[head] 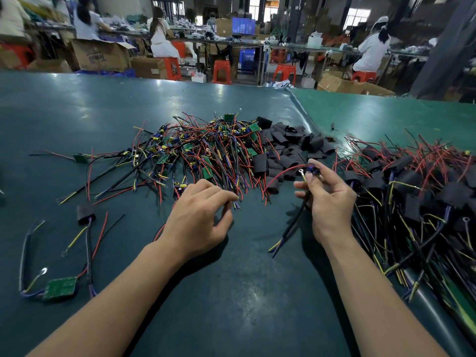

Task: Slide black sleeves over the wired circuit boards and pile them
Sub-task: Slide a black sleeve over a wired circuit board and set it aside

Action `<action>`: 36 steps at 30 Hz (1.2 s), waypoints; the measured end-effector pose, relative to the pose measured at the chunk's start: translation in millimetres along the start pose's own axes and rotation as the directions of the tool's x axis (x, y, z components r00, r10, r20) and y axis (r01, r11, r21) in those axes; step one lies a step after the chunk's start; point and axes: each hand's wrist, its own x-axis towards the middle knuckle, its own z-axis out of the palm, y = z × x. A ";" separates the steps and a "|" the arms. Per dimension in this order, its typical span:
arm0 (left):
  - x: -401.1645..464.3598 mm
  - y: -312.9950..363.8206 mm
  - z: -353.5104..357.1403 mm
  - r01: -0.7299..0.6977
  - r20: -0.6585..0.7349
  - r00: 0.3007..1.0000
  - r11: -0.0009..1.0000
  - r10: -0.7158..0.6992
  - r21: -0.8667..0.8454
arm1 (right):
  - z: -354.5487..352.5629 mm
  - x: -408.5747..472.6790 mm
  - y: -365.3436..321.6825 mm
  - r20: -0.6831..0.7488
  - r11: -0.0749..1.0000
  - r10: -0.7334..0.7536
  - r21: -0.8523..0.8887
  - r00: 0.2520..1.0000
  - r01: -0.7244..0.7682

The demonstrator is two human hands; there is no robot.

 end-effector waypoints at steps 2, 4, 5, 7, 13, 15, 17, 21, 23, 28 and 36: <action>6.5 4.5 -2.1 -0.016 0.074 0.997 1.000 0.015 0.018 | -2.6 2.2 0.4 -0.033 0.999 0.026 0.032 0.999 -0.025; 21.1 8.1 -1.1 0.008 0.192 0.981 1.000 -0.011 0.020 | -5.5 4.5 0.8 -0.045 0.997 0.060 0.056 0.997 -0.058; 31.3 9.2 0.9 0.022 0.247 0.969 1.000 -0.026 0.018 | -6.9 5.9 1.0 -0.050 0.996 0.064 0.060 0.997 -0.061; 55.8 11.5 8.4 0.013 0.314 0.949 0.999 -0.023 0.033 | -7.4 6.9 -0.6 -0.051 0.995 0.062 0.081 0.997 -0.057; 111.4 17.0 56.3 -0.031 0.408 0.913 0.992 -0.021 0.119 | -5.2 3.8 -5.8 0.017 0.985 0.114 0.128 0.993 -0.115; 118.6 18.6 72.2 -0.025 0.465 0.884 0.989 -0.045 0.142 | -6.6 2.8 -7.6 0.041 0.996 0.078 0.036 0.996 -0.080; 122.4 18.4 83.2 -0.026 0.532 0.844 0.985 -0.071 0.173 | -6.5 2.3 -10.3 0.093 0.996 0.086 0.030 0.992 -0.089; 125.2 20.6 88.5 -0.037 0.542 0.836 0.975 -0.090 0.219 | -7.2 3.0 -21.0 0.194 0.918 0.249 0.264 0.949 -0.295; 128.0 22.7 84.8 -0.030 0.567 0.819 0.979 -0.091 0.200 | -10.0 4.4 -26.9 0.249 0.841 0.280 0.402 0.927 -0.362; 125.9 23.4 71.4 0.031 0.577 0.808 0.988 -0.115 0.152 | -8.8 0.9 -33.2 0.352 0.785 0.182 0.510 0.918 -0.351; 115.6 46.9 64.0 -0.166 0.442 0.895 0.886 -0.048 0.433 | -4.6 -2.2 -33.8 0.169 0.906 0.173 0.360 0.970 -0.224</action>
